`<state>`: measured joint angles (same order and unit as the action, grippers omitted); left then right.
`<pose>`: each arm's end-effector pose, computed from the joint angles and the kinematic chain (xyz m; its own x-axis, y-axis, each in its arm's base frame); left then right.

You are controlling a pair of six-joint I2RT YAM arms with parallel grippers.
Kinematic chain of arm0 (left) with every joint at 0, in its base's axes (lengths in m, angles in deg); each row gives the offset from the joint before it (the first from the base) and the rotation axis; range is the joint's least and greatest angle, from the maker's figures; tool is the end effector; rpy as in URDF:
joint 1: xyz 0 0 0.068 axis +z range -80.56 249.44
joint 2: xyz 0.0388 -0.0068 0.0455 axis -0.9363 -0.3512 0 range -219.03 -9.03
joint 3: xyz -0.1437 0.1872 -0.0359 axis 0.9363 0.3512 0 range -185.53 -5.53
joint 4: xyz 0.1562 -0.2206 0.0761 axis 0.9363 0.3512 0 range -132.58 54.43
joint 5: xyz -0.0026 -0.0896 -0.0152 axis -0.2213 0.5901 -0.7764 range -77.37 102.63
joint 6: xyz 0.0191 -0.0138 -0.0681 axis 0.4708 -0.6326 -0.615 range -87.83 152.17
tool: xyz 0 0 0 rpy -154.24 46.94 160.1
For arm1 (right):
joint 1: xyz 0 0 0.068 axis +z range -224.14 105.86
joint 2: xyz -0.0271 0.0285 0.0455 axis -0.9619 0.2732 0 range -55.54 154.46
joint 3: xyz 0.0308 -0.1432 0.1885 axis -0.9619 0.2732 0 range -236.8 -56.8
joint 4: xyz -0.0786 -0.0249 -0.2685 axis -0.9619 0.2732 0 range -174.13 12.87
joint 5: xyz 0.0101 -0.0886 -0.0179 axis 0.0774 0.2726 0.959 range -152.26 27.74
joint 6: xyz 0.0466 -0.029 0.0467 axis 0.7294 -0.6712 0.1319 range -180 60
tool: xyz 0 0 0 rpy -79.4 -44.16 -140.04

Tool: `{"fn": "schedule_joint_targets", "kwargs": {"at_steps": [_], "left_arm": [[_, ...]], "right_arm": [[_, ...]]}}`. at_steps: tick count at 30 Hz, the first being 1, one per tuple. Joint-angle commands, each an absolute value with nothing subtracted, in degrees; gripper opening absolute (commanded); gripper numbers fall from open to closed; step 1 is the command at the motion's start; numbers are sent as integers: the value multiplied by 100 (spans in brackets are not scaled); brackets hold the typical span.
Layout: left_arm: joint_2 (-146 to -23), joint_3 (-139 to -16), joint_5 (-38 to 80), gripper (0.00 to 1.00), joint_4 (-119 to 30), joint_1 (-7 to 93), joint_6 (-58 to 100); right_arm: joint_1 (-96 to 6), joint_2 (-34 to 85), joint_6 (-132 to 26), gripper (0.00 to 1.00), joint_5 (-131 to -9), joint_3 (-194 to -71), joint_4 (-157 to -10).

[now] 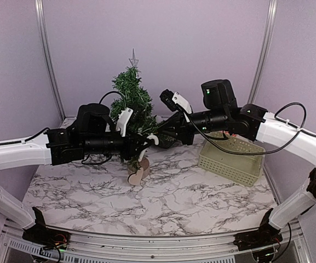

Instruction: Decorate the small christmas tree

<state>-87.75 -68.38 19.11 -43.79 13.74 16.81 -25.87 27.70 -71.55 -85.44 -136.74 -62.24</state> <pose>0.2063 -0.3144 0.2891 -0.3710 0.0770 -0.9254 0.8131 0.5082 -0.2837 0.2343 0.2980 0.3304 -0.0927 -0.3803 -0.9202 -0.9611 0.2755 -0.0171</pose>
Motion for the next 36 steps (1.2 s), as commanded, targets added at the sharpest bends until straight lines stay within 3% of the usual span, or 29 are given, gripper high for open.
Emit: {"fn": "schedule_joint_targets", "kwargs": {"at_steps": [1, 3, 6, 9, 23, 26, 29, 33, 36], "left_arm": [[-8590, -6943, 2048, 0, -4310, 1389, 1764], [-8568, -6927, 2046, 0, -4332, 1389, 1762], [-8564, -6925, 2029, 0, -4337, 1389, 1761], [-8594, -6933, 2035, 0, -4337, 1389, 1769], [-8625, -6925, 2058, 0, -4415, 1390, 1756], [-8643, -6933, 2117, 0, -4432, 1391, 1763], [-8667, -6950, 2150, 0, -4442, 1395, 1768], [-8665, -6960, 2153, 0, -4451, 1390, 1774], [-8661, -6952, 2136, 0, -4450, 1390, 1770]], "right_arm": [[-2624, 2654, -7132, 4, -8656, -13717, -6268], [-2624, 2631, -7134, 4, -8660, -13692, -6243], [-2624, 2601, -7134, 17, -8685, -13697, -6162], [-2615, 2518, -7168, 22, -8761, -13614, -6158], [-2580, 2383, -7292, 22, -8579, -13347, -5993], [-2585, 2365, -7314, 19, -8542, -13297, -6004], [-2592, 2390, -7327, 7, -8483, -13342, -6033], [-2598, 2409, -7335, 0, -8322, -13379, -6054], [-2614, 2394, -7307, 0, -8260, -13379, -6103]]}}
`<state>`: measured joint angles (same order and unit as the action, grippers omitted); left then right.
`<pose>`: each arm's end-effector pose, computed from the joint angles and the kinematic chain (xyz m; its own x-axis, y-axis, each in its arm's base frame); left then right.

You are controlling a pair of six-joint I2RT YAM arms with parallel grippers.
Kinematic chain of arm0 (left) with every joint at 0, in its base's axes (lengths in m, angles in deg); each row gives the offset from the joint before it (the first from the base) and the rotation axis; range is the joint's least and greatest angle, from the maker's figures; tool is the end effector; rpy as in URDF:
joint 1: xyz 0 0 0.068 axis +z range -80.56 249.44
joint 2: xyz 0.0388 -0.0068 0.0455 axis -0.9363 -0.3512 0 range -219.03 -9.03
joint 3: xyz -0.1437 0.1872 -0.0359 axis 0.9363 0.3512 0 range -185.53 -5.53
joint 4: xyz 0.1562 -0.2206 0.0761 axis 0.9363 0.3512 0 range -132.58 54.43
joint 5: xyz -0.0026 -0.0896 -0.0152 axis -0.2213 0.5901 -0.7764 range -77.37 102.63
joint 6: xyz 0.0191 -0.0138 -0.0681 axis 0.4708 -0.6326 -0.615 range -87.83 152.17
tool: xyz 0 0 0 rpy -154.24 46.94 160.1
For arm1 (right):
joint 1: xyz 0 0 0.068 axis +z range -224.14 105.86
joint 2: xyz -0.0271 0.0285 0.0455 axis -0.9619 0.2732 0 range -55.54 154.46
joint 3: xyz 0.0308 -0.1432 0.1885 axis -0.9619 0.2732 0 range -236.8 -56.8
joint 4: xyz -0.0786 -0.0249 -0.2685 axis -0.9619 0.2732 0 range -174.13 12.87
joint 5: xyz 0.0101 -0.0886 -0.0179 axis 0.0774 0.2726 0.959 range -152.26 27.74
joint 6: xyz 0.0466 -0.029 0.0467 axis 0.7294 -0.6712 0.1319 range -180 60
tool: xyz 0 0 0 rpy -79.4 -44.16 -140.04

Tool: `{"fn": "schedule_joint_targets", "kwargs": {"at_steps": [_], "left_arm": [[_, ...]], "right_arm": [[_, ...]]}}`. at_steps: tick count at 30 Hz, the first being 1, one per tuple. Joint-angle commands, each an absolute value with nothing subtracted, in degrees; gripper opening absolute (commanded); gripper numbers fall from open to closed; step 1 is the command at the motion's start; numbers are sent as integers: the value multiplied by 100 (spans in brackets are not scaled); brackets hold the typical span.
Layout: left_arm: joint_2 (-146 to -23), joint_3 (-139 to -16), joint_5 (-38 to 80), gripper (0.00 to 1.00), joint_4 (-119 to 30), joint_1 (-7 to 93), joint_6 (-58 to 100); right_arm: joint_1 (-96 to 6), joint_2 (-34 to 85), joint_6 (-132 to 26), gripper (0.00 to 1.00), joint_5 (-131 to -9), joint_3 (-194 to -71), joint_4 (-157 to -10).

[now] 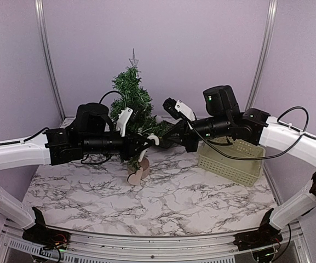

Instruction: Decorate the small christmas tree

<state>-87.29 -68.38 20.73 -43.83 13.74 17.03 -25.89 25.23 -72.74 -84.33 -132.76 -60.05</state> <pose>0.2041 -0.3140 0.2921 -0.3666 0.0786 -0.9271 0.8279 0.4823 -0.2865 0.2272 0.2882 0.3143 -0.1129 -0.4333 -0.8941 -0.9590 0.2831 -0.0161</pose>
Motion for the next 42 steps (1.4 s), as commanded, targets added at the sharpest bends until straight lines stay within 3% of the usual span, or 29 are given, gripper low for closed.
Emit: {"fn": "schedule_joint_targets", "kwargs": {"at_steps": [1, 42], "left_arm": [[-8656, -6947, 2128, 0, -4446, 1390, 1777], [-8955, -7502, 1076, 0, -3883, 1413, 2065]], "right_arm": [[-2615, 2387, -7291, 0, -8209, -13383, -6116], [-2835, 3068, -6843, 0, -7949, -14082, -6803]]}}
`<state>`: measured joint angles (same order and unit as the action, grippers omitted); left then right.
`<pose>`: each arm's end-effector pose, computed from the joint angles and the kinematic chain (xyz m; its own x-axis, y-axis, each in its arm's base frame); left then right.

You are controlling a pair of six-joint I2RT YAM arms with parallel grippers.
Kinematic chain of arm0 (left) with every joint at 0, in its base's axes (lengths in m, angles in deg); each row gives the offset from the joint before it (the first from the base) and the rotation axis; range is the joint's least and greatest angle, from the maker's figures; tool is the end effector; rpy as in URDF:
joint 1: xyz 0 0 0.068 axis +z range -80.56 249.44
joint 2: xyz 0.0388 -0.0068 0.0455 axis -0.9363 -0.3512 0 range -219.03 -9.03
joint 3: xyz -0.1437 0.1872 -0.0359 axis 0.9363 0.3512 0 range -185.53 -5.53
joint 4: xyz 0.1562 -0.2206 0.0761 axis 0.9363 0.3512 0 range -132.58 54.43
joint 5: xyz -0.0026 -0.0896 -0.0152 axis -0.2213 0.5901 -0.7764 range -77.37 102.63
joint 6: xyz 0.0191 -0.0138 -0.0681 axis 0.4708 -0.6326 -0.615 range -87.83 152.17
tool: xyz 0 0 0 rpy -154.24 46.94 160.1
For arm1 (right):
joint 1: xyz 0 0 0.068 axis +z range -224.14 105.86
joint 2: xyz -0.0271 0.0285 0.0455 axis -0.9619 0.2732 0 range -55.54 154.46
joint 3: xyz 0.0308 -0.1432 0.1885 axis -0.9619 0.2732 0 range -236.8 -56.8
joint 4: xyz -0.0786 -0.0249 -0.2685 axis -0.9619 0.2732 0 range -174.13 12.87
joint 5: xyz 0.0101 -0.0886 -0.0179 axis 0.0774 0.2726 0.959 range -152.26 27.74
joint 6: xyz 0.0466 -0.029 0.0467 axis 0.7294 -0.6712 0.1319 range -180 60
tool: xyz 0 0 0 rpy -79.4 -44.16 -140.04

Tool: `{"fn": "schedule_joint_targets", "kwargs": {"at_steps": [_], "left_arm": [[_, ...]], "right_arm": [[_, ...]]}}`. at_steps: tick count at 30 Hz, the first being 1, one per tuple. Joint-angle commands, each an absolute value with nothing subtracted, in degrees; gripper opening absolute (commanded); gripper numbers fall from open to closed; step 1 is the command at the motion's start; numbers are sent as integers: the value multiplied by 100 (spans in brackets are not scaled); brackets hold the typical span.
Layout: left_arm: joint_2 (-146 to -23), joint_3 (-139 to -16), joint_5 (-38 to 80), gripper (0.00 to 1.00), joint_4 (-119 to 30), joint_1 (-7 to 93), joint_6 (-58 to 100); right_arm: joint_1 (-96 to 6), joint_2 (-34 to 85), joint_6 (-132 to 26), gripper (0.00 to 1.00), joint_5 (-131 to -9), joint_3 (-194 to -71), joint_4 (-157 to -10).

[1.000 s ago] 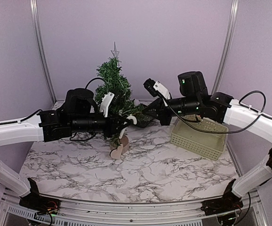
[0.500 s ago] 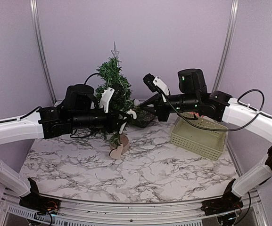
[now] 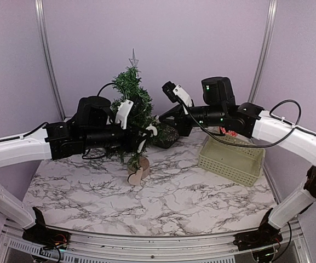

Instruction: Decorate the small christmas tree

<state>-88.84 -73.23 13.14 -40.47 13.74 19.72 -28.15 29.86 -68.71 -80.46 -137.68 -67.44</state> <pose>0.2144 -0.3153 0.3086 -0.3141 0.0780 -0.9462 0.7816 0.5870 -0.2111 0.2596 0.2956 0.3331 -0.1143 -0.3252 -0.9387 -0.9134 0.4061 -0.0295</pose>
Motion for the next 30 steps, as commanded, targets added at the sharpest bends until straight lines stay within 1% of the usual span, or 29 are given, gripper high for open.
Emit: {"fn": "schedule_joint_targets", "kwargs": {"at_steps": [1, 12, 22, 30], "left_arm": [[-8961, -7504, 1069, 0, -3872, 1422, 2065], [-9144, -7501, 1403, 0, -3648, 1432, 2200], [-9337, -7653, 1297, 0, -3471, 1425, 2277], [-9400, -7750, 1118, 0, -3410, 1425, 2280]], "right_arm": [[-2837, 3088, -6844, 0, -7969, -14097, -6797], [-2840, 2924, -6888, 0, -7896, -13775, -6659], [-2837, 2776, -6956, 0, -7728, -13453, -6537], [-2835, 2868, -6974, 0, -7575, -13449, -6499]]}}
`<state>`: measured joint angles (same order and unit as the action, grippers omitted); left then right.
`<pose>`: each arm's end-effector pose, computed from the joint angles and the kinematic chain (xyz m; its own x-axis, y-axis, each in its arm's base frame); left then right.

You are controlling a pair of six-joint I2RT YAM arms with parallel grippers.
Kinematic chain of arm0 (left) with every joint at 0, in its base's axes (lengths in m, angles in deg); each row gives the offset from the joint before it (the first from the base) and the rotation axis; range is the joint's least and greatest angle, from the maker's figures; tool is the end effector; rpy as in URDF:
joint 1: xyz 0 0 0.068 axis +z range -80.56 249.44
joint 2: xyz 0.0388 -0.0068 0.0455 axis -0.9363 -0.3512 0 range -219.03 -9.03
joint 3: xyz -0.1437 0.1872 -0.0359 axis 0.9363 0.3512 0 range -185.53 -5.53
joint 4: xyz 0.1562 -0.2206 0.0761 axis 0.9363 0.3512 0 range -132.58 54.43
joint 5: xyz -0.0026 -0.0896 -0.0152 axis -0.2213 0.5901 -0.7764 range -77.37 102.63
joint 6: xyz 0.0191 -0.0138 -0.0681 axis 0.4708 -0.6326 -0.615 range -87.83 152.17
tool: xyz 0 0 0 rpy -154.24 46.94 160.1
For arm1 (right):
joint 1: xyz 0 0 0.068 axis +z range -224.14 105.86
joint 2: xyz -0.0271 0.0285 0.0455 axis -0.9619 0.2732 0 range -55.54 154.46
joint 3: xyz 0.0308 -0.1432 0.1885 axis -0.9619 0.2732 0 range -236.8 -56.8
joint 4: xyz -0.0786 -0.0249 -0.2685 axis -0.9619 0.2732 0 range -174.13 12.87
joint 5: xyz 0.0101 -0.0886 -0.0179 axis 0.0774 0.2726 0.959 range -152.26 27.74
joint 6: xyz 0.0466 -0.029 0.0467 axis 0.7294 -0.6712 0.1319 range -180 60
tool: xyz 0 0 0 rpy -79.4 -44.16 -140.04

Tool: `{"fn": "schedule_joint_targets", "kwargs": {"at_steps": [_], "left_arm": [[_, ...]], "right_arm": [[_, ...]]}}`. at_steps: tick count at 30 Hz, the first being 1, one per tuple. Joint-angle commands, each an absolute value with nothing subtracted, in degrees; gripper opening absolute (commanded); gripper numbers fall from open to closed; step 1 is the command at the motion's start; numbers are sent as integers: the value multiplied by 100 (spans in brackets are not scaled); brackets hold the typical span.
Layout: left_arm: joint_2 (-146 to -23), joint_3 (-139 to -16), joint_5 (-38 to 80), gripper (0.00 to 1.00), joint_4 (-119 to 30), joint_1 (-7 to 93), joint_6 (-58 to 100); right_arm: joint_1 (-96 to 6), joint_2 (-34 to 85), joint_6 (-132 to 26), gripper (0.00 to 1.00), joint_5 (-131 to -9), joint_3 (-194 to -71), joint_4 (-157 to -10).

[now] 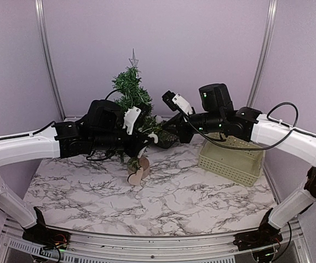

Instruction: Decorate the small christmas tree

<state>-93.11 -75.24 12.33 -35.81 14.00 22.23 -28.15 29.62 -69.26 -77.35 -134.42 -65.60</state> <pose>0.2233 -0.3236 0.2849 -0.3430 0.1937 -0.9191 0.7732 0.6139 -0.1591 0.2599 0.2914 0.3082 -0.1634 -0.3926 -0.9051 -0.8948 0.4453 -0.0316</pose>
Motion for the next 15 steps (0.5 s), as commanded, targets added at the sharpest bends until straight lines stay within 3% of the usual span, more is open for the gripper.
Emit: {"fn": "schedule_joint_targets", "kwargs": {"at_steps": [1, 15], "left_arm": [[-9416, -7765, 1126, 0, -3401, 1425, 2284], [-9534, -7918, 1403, 0, -3237, 1416, 2428]], "right_arm": [[-2835, 2878, -6976, 0, -7557, -13456, -6490], [-2835, 2825, -7024, 0, -7527, -13295, -6391]]}}
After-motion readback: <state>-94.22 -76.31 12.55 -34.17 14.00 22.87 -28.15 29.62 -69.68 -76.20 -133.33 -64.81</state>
